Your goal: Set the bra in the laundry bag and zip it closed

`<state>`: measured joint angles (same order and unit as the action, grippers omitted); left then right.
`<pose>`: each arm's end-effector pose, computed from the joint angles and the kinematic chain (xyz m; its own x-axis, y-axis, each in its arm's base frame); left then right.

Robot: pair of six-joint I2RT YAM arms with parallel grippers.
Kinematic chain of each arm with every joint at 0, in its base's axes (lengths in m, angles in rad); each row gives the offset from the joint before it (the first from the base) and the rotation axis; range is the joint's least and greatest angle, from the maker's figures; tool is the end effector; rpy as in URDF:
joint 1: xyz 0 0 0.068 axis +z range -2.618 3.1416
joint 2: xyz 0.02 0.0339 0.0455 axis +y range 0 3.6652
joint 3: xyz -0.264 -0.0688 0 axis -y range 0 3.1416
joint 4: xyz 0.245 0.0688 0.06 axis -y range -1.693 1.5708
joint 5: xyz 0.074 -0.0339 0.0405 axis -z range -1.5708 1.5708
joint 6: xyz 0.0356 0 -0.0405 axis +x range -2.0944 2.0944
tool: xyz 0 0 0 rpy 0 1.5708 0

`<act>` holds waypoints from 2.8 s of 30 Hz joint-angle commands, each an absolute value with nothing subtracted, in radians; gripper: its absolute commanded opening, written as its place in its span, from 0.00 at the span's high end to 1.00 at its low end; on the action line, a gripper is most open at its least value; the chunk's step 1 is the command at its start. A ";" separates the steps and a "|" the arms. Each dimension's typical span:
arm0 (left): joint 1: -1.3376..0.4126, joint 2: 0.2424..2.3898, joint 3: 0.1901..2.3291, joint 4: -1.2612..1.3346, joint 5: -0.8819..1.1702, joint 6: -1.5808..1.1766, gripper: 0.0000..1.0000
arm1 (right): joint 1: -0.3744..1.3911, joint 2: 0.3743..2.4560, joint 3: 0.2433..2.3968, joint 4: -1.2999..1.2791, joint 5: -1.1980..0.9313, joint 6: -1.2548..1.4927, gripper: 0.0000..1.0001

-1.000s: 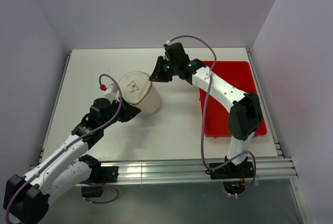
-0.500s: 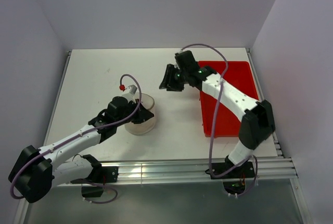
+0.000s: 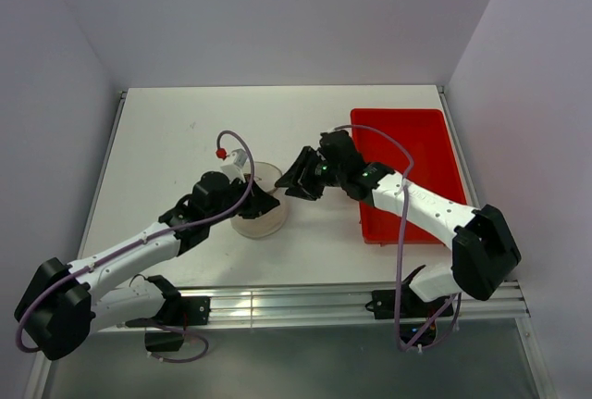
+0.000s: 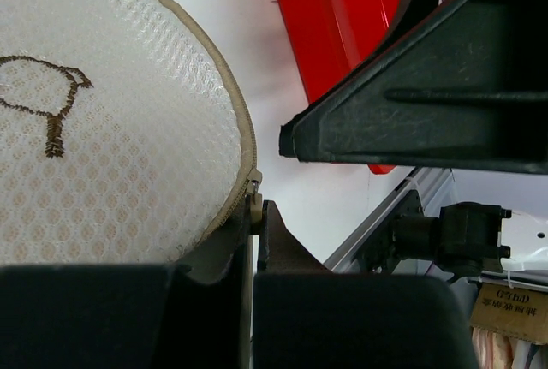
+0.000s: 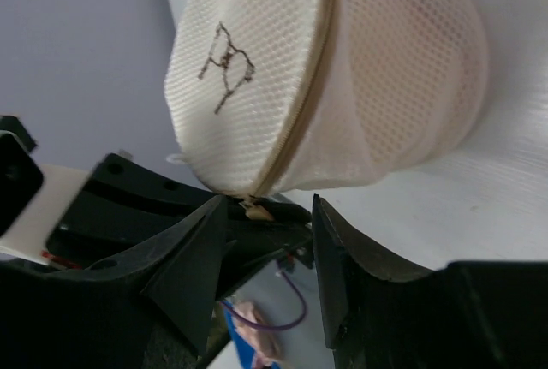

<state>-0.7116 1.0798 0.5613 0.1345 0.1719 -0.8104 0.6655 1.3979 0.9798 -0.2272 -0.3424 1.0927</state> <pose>0.1772 -0.1608 0.2361 -0.7488 -0.2970 -0.5926 0.3207 0.6201 -0.7160 0.2355 0.2000 0.2642 -0.9214 0.3400 -0.1883 0.0554 0.5944 0.8022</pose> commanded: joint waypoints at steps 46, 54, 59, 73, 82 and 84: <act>-0.604 0.792 0.433 -0.093 0.117 -0.805 1.00 | 0.604 1.496 1.124 -0.192 -0.275 1.037 1.00; -0.499 0.807 0.422 -0.117 0.153 -0.799 1.00 | 0.588 1.519 1.226 -0.291 -0.282 0.881 1.00; -0.462 0.834 0.428 -0.115 0.144 -0.813 1.00 | 0.580 1.520 1.262 -0.328 -0.313 0.802 1.00; -0.414 0.887 0.460 -0.146 0.097 -0.827 1.00 | 0.525 1.483 1.270 -0.354 -0.356 0.718 1.00; -0.380 0.903 0.483 -0.155 0.083 -0.819 1.00 | 0.519 1.483 1.279 -0.370 -0.370 0.698 1.00; -0.365 0.914 0.494 -0.158 0.083 -0.818 1.00 | 0.517 1.480 1.279 -0.371 -0.373 0.695 1.00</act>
<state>-0.4252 0.8967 0.4797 -0.0273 0.2146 -0.8337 0.5838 1.5341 1.2240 -0.3473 -0.4297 0.7570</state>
